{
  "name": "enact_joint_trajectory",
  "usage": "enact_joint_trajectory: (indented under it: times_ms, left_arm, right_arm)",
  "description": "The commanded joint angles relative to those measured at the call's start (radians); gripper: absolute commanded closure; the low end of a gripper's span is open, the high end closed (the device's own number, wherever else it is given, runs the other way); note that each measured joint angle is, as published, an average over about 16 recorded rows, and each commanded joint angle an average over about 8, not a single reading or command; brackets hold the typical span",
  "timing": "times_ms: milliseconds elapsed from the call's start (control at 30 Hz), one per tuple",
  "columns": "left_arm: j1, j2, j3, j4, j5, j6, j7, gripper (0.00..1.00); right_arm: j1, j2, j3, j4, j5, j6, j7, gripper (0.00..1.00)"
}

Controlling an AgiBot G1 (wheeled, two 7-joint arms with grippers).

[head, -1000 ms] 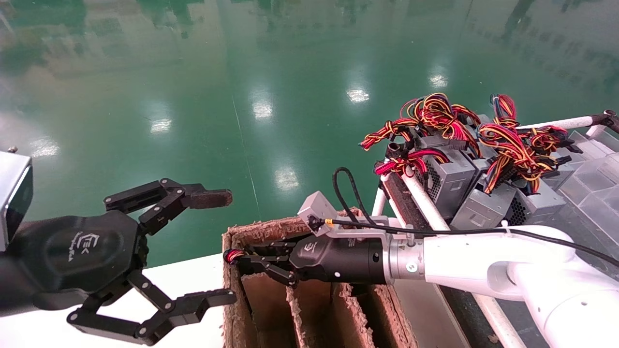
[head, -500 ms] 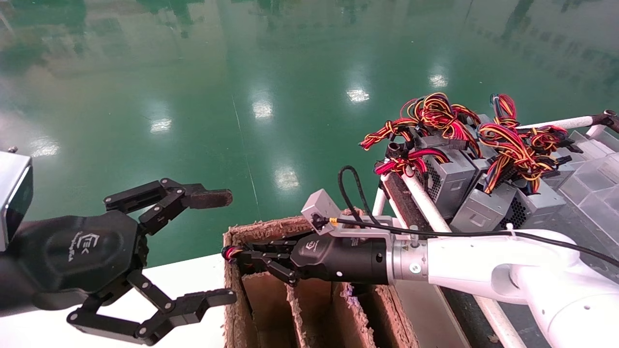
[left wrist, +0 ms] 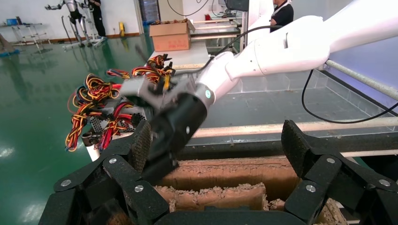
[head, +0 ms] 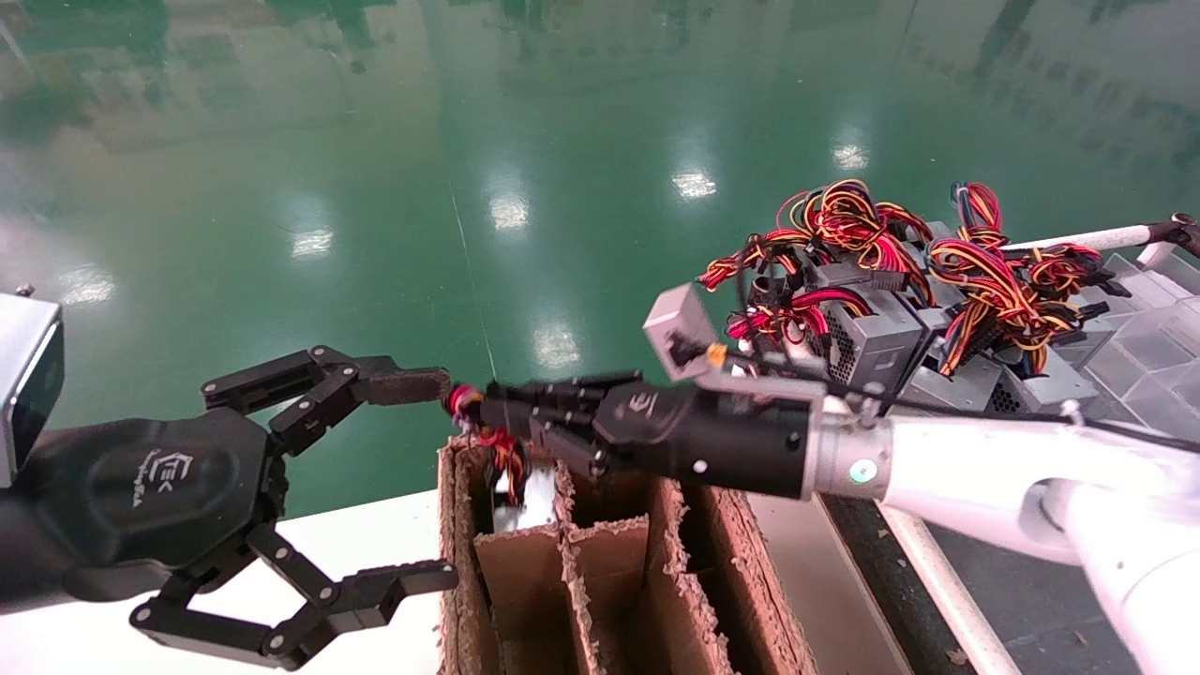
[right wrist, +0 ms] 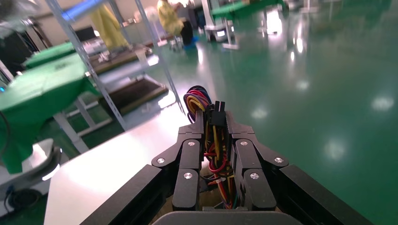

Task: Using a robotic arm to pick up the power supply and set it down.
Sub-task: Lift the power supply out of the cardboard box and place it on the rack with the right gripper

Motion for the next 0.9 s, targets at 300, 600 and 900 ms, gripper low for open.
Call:
enact_joint_trajectory:
  times_ms: [300,600,900]
  left_arm:
    - [0.000,0.000,0.000,0.000,0.000,0.000,0.000,0.00]
    - [0.000,0.000,0.000,0.000,0.000,0.000,0.000,0.00]
    - [0.000,0.000,0.000,0.000,0.000,0.000,0.000,0.00]
  right_arm:
    - [0.050,0.059,0.054,-0.003,0.082,-0.071,0.016,1.00]
    - [0.092,0.133,0.093,0.047,0.157,-0.085,0.065,1.00]
    - [0.172,0.211,0.113,0.092,0.202,-0.075,0.108,1.00]
